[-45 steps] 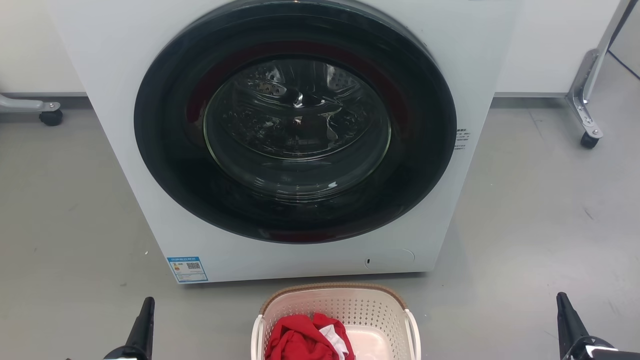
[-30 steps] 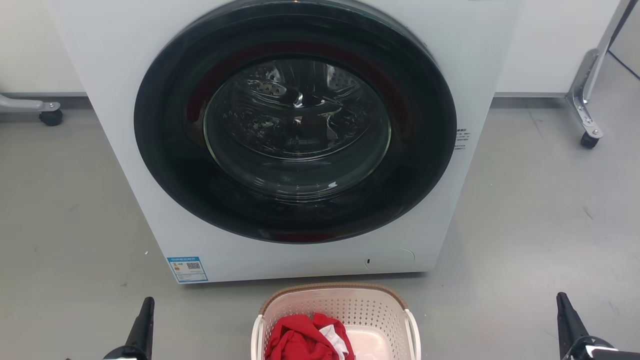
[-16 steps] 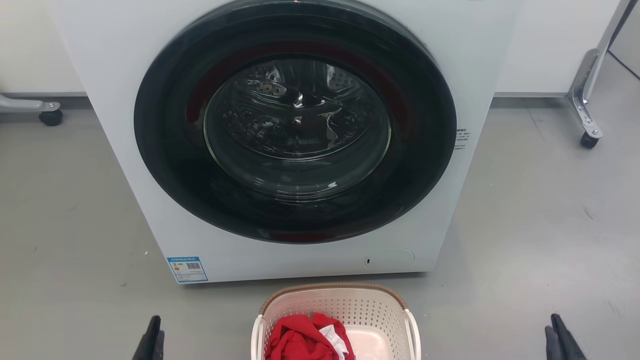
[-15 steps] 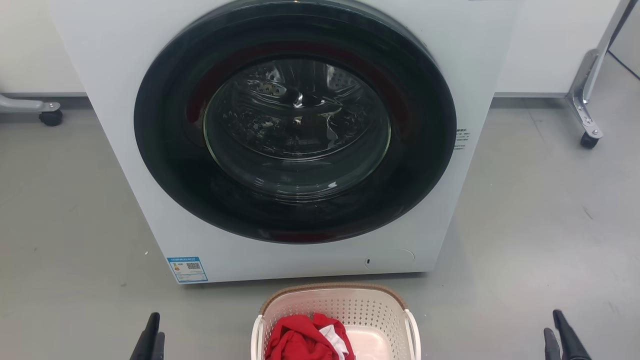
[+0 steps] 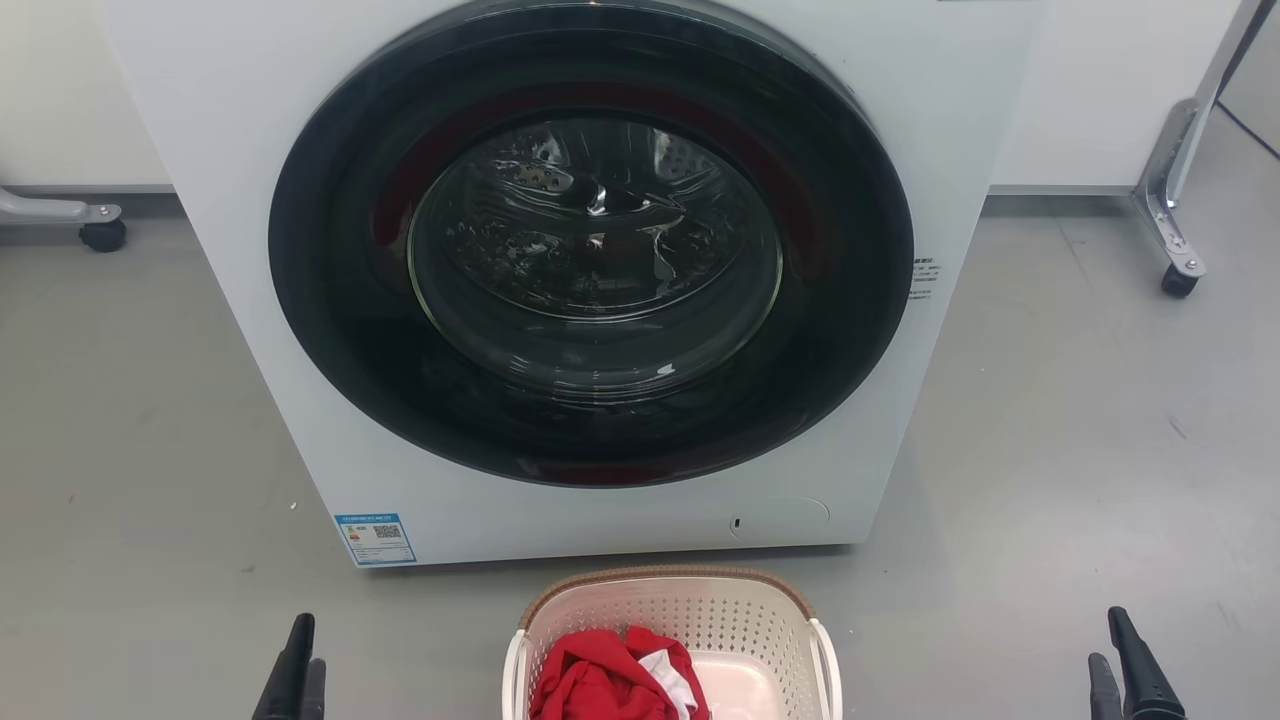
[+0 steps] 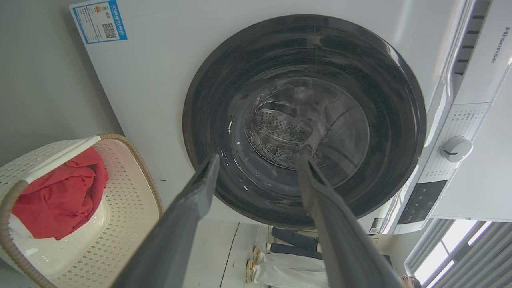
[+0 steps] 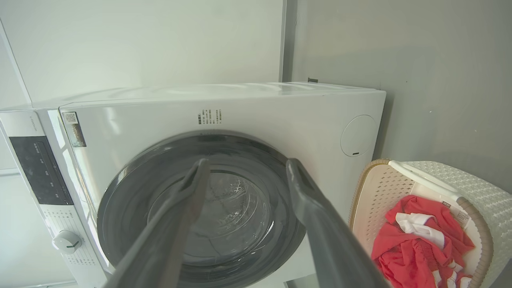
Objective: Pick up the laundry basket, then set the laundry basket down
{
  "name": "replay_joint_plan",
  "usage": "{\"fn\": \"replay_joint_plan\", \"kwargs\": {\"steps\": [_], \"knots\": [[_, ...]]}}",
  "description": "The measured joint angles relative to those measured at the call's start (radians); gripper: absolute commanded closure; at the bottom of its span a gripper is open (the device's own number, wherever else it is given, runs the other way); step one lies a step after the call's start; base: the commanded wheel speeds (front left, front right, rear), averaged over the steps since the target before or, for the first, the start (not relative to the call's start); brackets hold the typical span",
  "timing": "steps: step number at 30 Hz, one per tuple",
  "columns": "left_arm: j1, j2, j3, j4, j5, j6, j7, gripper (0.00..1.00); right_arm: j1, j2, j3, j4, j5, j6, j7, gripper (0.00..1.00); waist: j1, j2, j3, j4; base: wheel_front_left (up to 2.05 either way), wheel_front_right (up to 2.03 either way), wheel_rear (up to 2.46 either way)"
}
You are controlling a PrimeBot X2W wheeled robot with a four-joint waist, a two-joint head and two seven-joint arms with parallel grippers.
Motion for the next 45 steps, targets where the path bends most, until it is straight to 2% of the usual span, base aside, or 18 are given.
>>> {"fn": "replay_joint_plan", "kwargs": {"steps": [11,18,27,38,45], "knots": [[-0.019,0.005,-0.016,-0.007,0.072,0.0,-0.048,0.0,-0.02,-0.027,0.039,0.0,-0.114,0.0,-0.047,0.0,0.0,0.0,-0.002,0.002,0.0,0.0,0.0],[-0.038,0.031,-0.046,-0.014,0.179,0.0,-0.084,0.0,-0.028,-0.051,0.076,0.003,-0.225,-0.002,-0.081,0.0,0.0,0.0,-0.004,0.003,0.0,0.0,0.0],[-0.056,0.064,-0.097,-0.019,0.347,0.009,-0.113,0.0,-0.046,-0.09,0.137,0.004,-0.393,-0.037,-0.114,0.0,0.0,0.0,-0.007,0.005,0.0,0.0,0.0],[-0.068,0.104,-0.166,-0.028,0.57,0.063,-0.149,0.0,-0.066,-0.13,0.212,0.0,-0.595,-0.09,-0.154,0.0,0.0,0.0,-0.009,0.006,0.0,0.0,0.0],[-0.078,0.127,-0.2,-0.037,0.69,0.096,-0.169,0.0,-0.08,-0.149,0.253,0.004,-0.694,-0.107,-0.175,0.0,0.0,0.0,-0.01,0.007,0.0,0.0,0.0]]}}
